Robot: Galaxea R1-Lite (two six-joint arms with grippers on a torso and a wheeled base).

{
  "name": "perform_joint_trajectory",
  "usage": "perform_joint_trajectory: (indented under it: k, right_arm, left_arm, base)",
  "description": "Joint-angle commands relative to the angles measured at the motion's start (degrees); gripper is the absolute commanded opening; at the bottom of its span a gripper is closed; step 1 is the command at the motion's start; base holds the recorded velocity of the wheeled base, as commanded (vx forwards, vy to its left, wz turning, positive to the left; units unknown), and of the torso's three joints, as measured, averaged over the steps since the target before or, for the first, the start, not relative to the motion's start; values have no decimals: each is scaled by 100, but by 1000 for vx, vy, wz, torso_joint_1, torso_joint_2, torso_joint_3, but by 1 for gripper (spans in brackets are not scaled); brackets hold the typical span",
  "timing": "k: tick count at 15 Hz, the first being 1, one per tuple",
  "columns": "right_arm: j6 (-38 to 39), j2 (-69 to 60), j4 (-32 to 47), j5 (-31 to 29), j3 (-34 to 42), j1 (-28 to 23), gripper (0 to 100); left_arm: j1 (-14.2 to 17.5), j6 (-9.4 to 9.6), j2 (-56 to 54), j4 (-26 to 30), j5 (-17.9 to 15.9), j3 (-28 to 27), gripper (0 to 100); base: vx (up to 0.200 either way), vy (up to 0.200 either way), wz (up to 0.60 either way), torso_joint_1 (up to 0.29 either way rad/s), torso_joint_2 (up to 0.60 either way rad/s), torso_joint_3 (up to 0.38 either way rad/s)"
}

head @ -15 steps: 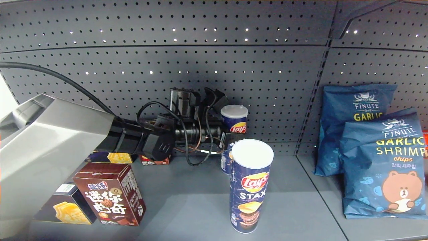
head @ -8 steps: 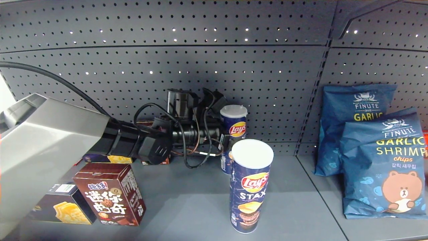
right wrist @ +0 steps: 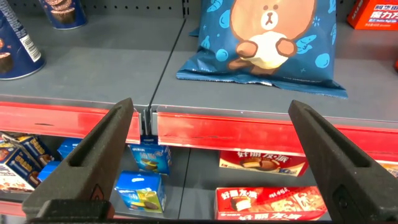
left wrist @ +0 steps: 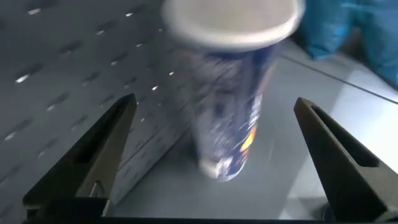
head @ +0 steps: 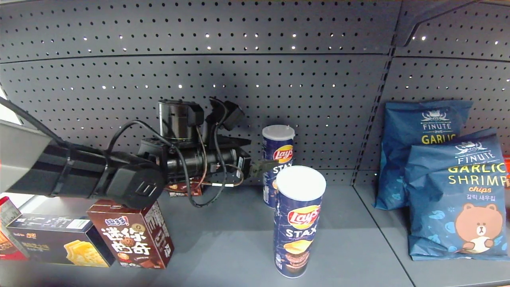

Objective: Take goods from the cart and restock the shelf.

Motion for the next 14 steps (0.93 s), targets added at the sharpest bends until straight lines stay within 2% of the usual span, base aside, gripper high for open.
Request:
perform_joint_trajectory:
  k: [1,3,6,9,11,14]
  right_arm:
    - [7,9,-2,0,0,3,100]
    - [7,9,-2,0,0,3,100]
    - [7,9,-2,0,0,3,100]
    - [-2,9,-2,0,0,3,100]
    - [-2,9,-2,0,0,3,100]
    - [-2,9,-2,0,0,3,100]
  left_arm:
    - [77,-91,-434,19,162,304,100]
    - [68,-135,-478,19,373,541,100]
    - [-11,-64,-478,81,1050,796,100]
    - [-90,252,-416,353,1621,796,100]
    - [-169,261,-232,379,1806,769,100]
    - [-266,261,6,371,1885,603,100]
  base:
    - [0,0,0,0,0,0]
    - [0,0,0,0,0,0]
    - [0,0,0,0,0,0]
    - [0,0,0,0,0,0]
    - [0,0,0,0,0,0]
    - [0,0,0,0,0,0]
